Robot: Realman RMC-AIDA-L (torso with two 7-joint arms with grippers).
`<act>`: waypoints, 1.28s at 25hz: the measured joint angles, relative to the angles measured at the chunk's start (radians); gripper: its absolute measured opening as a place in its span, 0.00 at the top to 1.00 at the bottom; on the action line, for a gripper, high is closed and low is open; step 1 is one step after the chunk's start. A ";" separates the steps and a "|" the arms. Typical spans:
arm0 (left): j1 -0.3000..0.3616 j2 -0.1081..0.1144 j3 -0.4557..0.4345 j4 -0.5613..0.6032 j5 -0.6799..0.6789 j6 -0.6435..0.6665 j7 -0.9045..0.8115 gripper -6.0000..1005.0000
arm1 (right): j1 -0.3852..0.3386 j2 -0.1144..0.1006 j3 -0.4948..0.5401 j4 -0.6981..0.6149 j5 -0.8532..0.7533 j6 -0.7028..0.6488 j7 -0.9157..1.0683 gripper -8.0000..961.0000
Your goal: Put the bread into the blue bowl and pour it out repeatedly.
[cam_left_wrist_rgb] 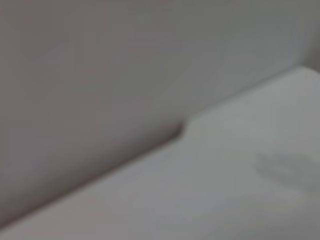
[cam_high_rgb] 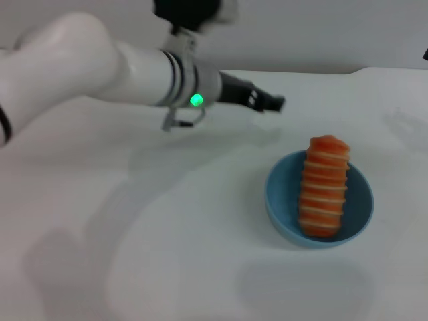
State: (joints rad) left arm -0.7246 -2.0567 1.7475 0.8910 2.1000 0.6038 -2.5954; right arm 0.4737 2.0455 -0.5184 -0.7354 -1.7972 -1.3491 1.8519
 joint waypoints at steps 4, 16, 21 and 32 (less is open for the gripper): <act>0.056 0.000 -0.099 0.055 0.039 -0.022 0.024 0.33 | 0.000 0.007 -0.001 -0.006 -0.001 0.001 -0.098 0.49; 0.268 -0.009 0.152 0.079 0.031 -0.681 0.064 0.27 | 0.008 0.026 0.010 0.286 0.305 0.243 -0.864 0.47; 0.281 -0.010 0.340 -0.004 0.030 -0.986 0.004 0.19 | -0.003 0.029 0.011 0.410 0.590 0.275 -1.123 0.35; 0.260 -0.017 0.561 -0.232 0.031 -1.319 -0.282 0.16 | -0.023 0.032 0.011 0.656 0.973 0.245 -1.490 0.27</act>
State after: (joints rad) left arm -0.4643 -2.0737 2.3085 0.6592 2.1309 -0.7148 -2.8778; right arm 0.4502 2.0777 -0.5077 -0.0792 -0.8238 -1.1036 0.3623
